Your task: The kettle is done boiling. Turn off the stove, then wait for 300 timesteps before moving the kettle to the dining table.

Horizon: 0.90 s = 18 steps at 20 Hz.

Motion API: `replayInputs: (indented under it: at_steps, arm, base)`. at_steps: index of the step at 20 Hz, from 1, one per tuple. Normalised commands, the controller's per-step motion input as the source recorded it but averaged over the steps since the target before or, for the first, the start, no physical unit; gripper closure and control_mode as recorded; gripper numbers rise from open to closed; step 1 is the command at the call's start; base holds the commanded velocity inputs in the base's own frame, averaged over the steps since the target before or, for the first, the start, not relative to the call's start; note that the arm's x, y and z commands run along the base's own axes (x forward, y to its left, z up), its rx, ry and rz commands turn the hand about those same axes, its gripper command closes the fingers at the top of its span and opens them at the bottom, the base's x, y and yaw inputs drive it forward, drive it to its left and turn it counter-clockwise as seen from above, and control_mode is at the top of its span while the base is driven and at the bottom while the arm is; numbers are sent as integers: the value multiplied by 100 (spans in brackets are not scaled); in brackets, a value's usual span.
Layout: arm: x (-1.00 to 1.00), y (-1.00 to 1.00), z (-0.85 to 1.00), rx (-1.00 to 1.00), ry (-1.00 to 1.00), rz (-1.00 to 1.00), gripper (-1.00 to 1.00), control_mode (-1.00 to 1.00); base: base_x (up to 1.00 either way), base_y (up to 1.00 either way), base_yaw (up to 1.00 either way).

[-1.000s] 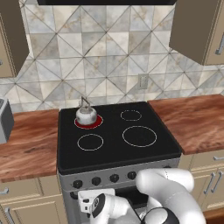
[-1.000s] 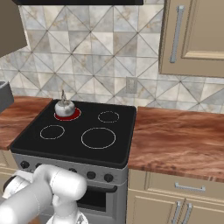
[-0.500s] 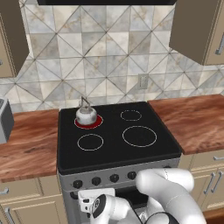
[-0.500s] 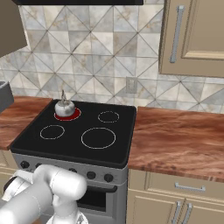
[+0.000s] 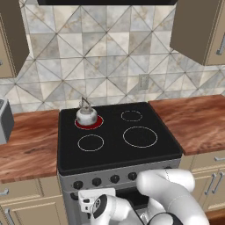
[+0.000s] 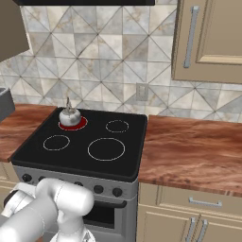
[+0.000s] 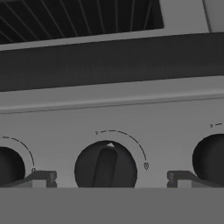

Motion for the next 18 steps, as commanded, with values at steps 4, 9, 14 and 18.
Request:
replayInputs:
  at_steps: [4,9,14,18]
  arm:
    - [3,-1,1,0,0,0,-100,-100]
    - [2,0,0,0,0,0,-100,-100]
    - [4,0,0,0,0,0,-100,-100]
    - [2,-2,0,0,0,0,-100,-100]
  base:
    - [0,0,0]
    - [0,0,0]
    - [0,0,0]
    - [0,0,0]
